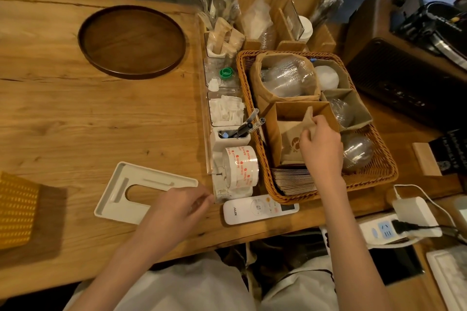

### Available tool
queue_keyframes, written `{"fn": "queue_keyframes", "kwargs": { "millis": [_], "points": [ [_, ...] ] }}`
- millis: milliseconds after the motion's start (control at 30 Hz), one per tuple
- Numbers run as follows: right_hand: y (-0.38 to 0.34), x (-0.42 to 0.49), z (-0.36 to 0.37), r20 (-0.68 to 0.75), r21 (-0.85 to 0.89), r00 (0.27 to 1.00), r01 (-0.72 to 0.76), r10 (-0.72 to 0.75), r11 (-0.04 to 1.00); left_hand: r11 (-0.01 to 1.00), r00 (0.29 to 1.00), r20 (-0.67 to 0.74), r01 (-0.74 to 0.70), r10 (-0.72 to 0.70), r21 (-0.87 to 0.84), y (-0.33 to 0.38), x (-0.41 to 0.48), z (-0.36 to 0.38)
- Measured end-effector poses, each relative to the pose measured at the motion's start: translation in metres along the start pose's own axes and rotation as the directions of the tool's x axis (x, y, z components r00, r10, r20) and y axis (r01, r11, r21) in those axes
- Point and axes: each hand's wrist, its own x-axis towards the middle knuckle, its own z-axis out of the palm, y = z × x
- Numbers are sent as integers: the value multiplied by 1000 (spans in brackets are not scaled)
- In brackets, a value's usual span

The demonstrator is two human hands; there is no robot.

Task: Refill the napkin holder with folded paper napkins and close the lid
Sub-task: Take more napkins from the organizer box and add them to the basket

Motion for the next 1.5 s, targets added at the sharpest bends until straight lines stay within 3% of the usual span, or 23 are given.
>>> {"fn": "queue_keyframes", "kwargs": {
  "millis": [400,600,867,1100,1300,1500],
  "points": [
    [-12,-24,-52,-246,124,968,73,-41,990,997,1000,-15,-7,6,-72,5,-9,1],
    [-40,-43,-62,-274,234,954,189,-122,954,982,997,-81,-6,-9,-189,5,-13,-10],
    [-87,-71,-67,-114,467,976,219,-187,857,872,973,-208,-18,-97,-490,14,-32,-28],
    [-126,-97,-62,17,598,952,236,-306,766,722,945,-306,-132,-115,-680,20,-50,-43],
    [-153,-102,-46,87,587,925,253,-371,769,650,949,-293,-153,-112,-745,14,-66,-52],
    [-191,-122,-30,180,555,872,293,-456,779,484,965,-196,-88,-177,-871,-2,-82,-72]
  ]
}}
